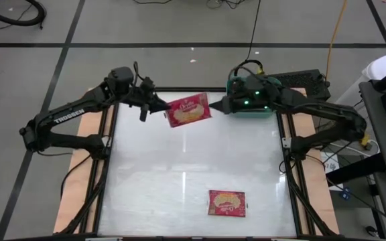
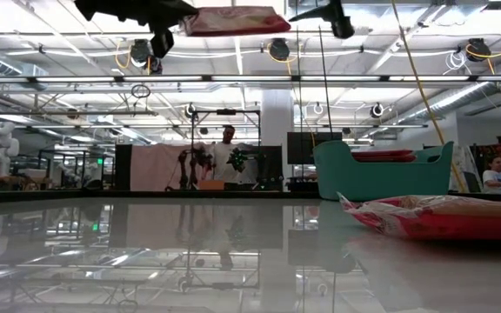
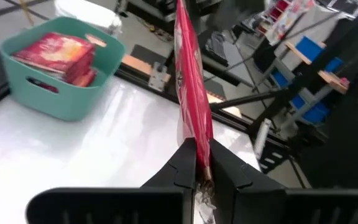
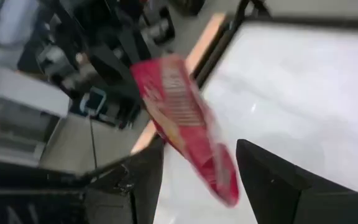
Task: Sort popcorn bags into baskets
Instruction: Put the red popcorn bag into the green bin
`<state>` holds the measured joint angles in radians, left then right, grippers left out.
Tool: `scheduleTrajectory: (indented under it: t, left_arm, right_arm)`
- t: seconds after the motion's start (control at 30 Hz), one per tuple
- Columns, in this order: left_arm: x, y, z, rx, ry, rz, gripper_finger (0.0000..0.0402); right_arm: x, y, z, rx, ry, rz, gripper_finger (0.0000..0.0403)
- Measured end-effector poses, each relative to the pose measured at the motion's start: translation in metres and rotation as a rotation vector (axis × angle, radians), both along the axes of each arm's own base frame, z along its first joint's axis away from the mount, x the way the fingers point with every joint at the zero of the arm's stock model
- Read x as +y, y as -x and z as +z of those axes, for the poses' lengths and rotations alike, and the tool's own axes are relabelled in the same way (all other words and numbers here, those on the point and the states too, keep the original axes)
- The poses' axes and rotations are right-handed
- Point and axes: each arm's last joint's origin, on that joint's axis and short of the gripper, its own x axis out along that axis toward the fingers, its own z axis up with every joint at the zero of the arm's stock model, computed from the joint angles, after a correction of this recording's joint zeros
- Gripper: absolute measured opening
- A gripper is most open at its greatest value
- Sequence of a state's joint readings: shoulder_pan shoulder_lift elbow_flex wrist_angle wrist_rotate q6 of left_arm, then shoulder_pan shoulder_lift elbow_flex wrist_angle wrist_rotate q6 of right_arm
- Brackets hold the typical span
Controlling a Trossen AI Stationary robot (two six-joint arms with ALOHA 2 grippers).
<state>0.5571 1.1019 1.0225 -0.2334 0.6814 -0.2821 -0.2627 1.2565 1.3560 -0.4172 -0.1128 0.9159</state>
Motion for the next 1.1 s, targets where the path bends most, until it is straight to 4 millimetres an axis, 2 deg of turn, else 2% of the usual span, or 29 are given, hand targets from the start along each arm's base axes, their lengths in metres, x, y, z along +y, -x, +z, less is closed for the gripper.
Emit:
scheduleTrajectory:
  t: [0.2, 0.3, 0.43, 0.6, 0.67, 0.77, 0.87, 1.1]
  left_arm:
    - [-0.006, -0.002, 0.0, 0.0, 0.016, -0.048, 0.0013]
    - [-0.006, -0.002, 0.0, 0.003, 0.019, -0.048, 0.0015]
    - [-0.006, -0.002, -0.001, 0.005, 0.021, -0.047, 0.0031]
    - [-0.005, -0.002, 0.0, 0.003, 0.04, -0.036, 0.0032]
    - [-0.006, -0.002, 0.0, 0.005, 0.046, -0.03, 0.003]
    - [-0.006, -0.005, -0.001, 0.02, 0.046, 0.03, 0.0037]
    - [-0.004, -0.005, -0.001, 0.036, 0.036, 0.138, 0.0069]
    - [0.0, -0.005, -0.005, 0.088, 0.056, 0.328, 0.0201]
  right_arm:
    - [-0.005, -0.027, -0.015, -0.014, 0.014, 0.083, 0.0196]
    - [-0.007, -0.033, -0.017, -0.023, 0.041, 0.095, 0.0188]
    - [-0.006, -0.034, -0.019, -0.011, 0.054, 0.123, 0.0136]
    - [-0.005, -0.034, -0.019, -0.014, 0.09, 0.187, 0.0025]
    - [-0.005, -0.034, -0.018, -0.02, 0.104, 0.204, 0.001]
    - [-0.007, -0.033, -0.019, -0.012, 0.081, 0.178, 0.0014]
    - [-0.014, -0.031, -0.019, -0.001, 0.086, 0.144, 0.0005]
    - [-0.036, -0.008, -0.022, 0.103, 0.051, 0.03, 0.0001]
